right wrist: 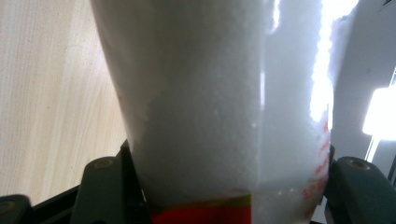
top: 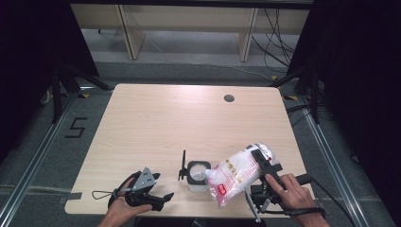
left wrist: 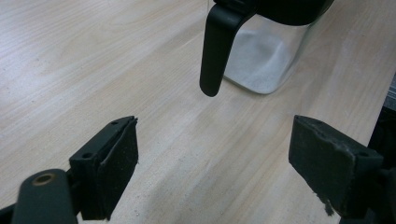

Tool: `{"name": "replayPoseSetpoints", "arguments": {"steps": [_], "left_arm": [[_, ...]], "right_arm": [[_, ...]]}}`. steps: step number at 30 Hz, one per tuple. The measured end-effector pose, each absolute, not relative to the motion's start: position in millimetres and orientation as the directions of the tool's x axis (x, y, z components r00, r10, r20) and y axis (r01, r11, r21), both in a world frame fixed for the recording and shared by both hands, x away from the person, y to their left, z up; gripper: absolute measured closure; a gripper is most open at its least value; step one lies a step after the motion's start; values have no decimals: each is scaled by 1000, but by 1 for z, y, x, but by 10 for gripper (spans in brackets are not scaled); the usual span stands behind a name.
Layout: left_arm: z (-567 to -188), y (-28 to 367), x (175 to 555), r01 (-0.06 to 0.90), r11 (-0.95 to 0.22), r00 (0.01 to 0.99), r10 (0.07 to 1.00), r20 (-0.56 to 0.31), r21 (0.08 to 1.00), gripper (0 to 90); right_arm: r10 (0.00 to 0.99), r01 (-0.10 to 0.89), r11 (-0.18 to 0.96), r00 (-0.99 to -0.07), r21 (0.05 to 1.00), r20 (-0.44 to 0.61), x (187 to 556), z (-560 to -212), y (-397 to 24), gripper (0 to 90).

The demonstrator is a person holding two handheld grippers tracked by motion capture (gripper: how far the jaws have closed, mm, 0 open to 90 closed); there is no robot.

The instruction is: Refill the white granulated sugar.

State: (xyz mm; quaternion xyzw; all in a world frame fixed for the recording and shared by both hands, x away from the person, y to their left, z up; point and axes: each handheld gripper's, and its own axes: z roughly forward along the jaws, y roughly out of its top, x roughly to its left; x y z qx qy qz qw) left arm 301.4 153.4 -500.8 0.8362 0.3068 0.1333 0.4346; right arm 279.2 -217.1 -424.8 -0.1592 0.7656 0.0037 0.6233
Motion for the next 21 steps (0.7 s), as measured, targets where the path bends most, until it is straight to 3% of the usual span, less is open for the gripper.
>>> {"name": "replayPoseSetpoints", "arguments": {"steps": [6, 7, 11, 13, 15, 17, 19, 20, 21], "left_arm": [[-500, 154, 303, 376, -455, 790, 612, -23, 807, 154], [-501, 152, 301, 406, -415, 770, 635, -60, 814, 154], [-502, 152, 301, 409, -408, 769, 635, -68, 816, 154], [-500, 156, 304, 375, -461, 788, 615, -15, 804, 154], [-501, 154, 303, 383, -442, 783, 621, -31, 811, 154], [-501, 153, 302, 403, -427, 772, 634, -50, 809, 154], [-501, 154, 303, 381, -440, 782, 622, -30, 813, 154], [-502, 152, 301, 407, -409, 768, 638, -62, 817, 154], [-502, 152, 301, 403, -413, 770, 636, -59, 817, 154]], "right_arm": [[-243, -270, 944, -174, -191, -954, 281, -424, -214, 389], [-207, -263, 952, -177, -157, -962, 282, -427, -216, 390], [-216, -255, 952, -164, -170, -962, 284, -428, -219, 389], [-217, -244, 955, -176, -171, -960, 283, -426, -221, 389], [-205, -217, 963, -199, -161, -958, 279, -427, -221, 390], [-257, -258, 944, -174, -208, -951, 280, -424, -219, 389], [-233, -264, 947, -176, -183, -956, 280, -426, -217, 390], [-219, -239, 956, -198, -169, -956, 279, -427, -216, 389], [-227, -268, 947, -168, -177, -959, 281, -427, -215, 390]]}}
